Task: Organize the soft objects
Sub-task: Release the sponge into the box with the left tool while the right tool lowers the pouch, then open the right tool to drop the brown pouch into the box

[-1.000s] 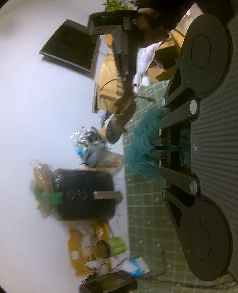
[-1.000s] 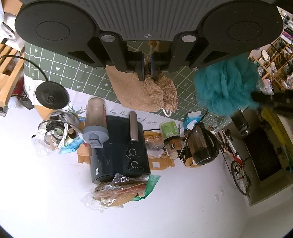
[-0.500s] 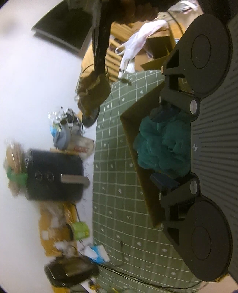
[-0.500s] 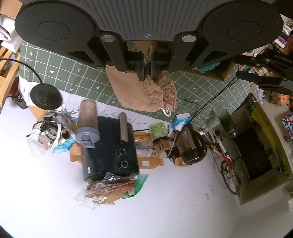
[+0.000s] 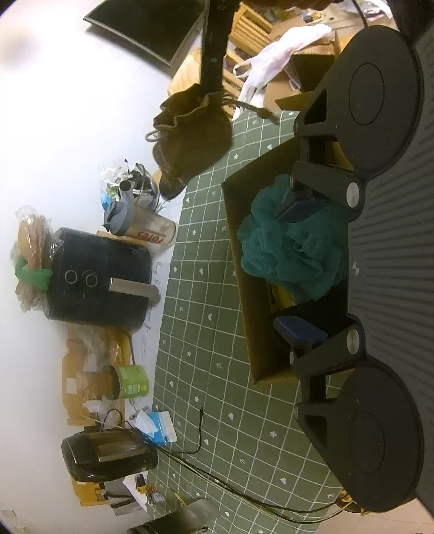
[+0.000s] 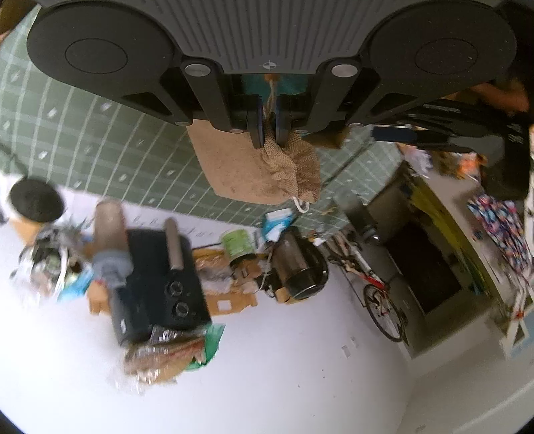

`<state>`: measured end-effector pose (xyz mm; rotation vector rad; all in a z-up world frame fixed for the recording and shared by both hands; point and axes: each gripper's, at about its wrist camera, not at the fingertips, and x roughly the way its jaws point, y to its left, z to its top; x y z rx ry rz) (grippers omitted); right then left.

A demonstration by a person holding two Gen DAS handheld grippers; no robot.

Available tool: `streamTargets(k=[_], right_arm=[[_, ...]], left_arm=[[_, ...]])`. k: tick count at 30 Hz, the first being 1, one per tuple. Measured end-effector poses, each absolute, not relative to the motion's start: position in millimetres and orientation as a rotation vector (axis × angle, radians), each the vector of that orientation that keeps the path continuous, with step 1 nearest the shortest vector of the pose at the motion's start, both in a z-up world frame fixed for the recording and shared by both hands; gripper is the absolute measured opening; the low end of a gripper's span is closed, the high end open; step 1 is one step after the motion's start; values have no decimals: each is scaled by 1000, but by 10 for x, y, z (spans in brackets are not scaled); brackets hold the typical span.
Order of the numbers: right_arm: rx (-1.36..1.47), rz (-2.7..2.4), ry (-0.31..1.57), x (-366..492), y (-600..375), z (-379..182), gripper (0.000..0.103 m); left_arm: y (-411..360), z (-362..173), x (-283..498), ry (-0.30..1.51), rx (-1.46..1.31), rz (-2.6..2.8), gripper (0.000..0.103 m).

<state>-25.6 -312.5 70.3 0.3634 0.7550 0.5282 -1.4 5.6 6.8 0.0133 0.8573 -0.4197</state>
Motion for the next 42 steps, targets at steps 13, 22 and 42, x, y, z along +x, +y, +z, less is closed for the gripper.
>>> streamTargets(k=[13,22,42], right_arm=[[639,558,838,-259,-3195,426,9],[584,434,919,-262,-3160,250,89],[77,323,1091,-387,-2575,295,103]], left_arm=[[90,61,-127,867,3,-393,61],[109,72,-192,874,-4,-351,78],[24,131,-323,868,97,-200,103]])
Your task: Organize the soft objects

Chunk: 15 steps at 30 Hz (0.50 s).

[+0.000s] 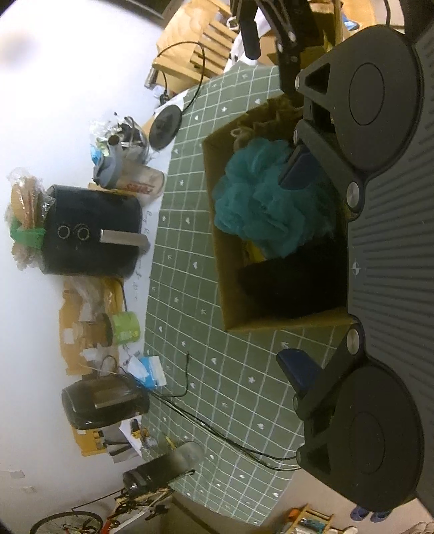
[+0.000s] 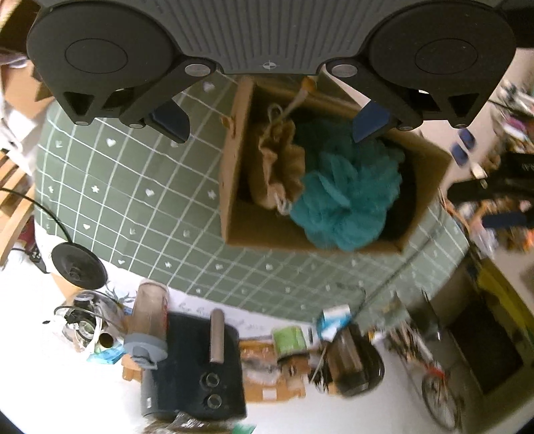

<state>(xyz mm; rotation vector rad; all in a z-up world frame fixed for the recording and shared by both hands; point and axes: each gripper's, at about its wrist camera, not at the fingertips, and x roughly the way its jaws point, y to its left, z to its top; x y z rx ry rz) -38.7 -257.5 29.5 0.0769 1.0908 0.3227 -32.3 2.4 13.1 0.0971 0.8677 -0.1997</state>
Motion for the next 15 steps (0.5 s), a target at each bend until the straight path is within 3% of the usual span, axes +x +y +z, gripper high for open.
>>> streamTargets(k=[15], right_arm=[[-142,326,1263,-475,-2256,33,103]], left_arm=[[-11,-130,-412,1057,174,-149,103]])
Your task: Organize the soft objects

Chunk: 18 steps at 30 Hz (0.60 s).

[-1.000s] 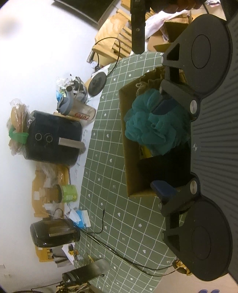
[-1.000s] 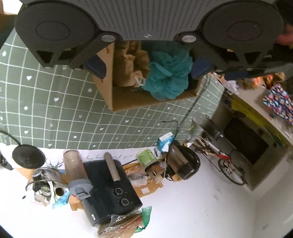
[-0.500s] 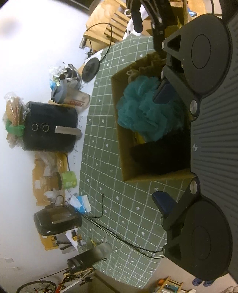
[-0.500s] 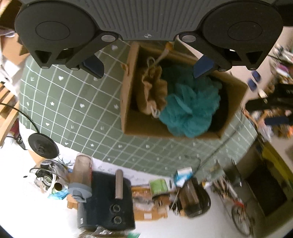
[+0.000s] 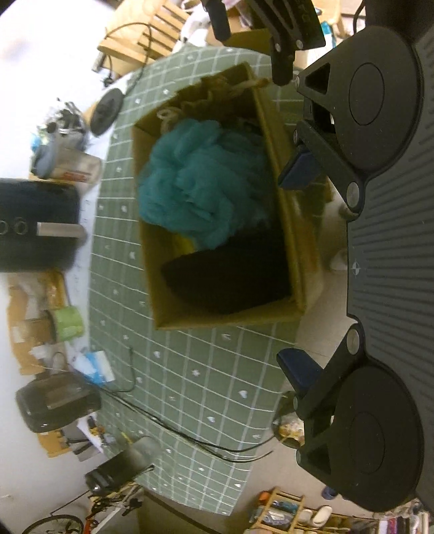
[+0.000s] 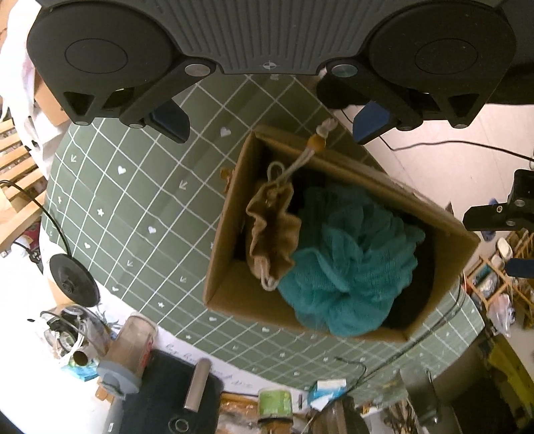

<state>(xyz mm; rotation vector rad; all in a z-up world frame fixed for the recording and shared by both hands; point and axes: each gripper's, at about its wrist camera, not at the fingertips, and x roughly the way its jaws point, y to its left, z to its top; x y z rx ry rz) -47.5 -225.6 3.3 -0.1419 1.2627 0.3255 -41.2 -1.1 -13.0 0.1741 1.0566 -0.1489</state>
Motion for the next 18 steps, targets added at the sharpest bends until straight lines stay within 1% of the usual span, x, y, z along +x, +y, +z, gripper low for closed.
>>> streamTargets(k=[7,18], right_arm=[[-142,325,1280,-494,-2260,-3,103],[-147,327,1277,-512,-2252,8,103]], left_arm=[[-17,-214,-415,1120,182,-130,103],[-23,-213,-402,1124,182,-133,103]])
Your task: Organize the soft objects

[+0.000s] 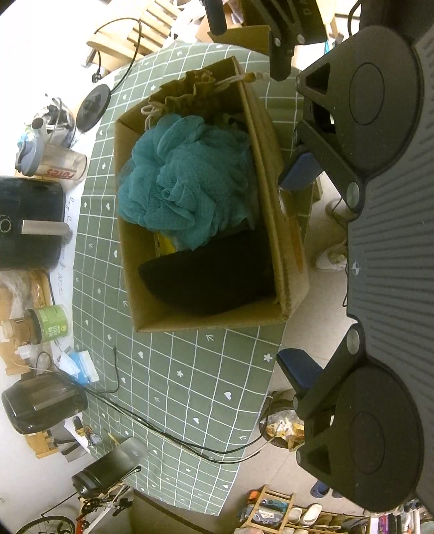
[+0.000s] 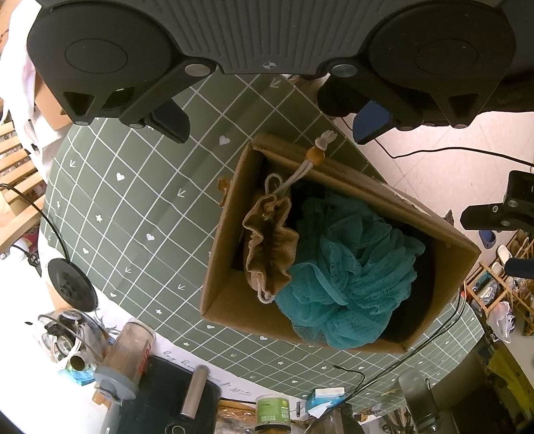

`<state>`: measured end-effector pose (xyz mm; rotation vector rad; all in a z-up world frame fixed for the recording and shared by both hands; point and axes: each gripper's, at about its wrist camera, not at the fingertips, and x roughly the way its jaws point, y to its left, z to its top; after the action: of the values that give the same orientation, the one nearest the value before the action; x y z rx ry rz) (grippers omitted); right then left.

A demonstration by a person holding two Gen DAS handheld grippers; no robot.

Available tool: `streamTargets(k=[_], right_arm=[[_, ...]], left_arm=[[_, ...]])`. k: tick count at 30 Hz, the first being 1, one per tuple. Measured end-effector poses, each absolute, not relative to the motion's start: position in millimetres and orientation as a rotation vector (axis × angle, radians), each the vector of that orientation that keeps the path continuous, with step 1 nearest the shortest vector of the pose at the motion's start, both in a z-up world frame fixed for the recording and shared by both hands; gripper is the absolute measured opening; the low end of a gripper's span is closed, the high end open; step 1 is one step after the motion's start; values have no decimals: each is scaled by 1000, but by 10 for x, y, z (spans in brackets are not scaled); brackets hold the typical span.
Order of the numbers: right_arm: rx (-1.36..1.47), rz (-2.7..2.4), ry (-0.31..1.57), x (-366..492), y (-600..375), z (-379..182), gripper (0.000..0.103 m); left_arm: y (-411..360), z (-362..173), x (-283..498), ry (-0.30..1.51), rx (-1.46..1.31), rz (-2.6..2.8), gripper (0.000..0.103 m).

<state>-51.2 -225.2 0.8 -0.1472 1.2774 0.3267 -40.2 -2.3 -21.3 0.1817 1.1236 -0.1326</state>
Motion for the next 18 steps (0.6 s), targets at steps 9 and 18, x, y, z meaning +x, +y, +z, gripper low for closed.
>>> streamTargets(k=[9,18], right_arm=[[-145,316,1274,-518,-2271,15,103],[-145,315,1272,-520,-2267,24,103]], left_arm=[[-29,-210,-404,1123,181,-134,103],[-36,-205,-419,1121,176,-132,103]])
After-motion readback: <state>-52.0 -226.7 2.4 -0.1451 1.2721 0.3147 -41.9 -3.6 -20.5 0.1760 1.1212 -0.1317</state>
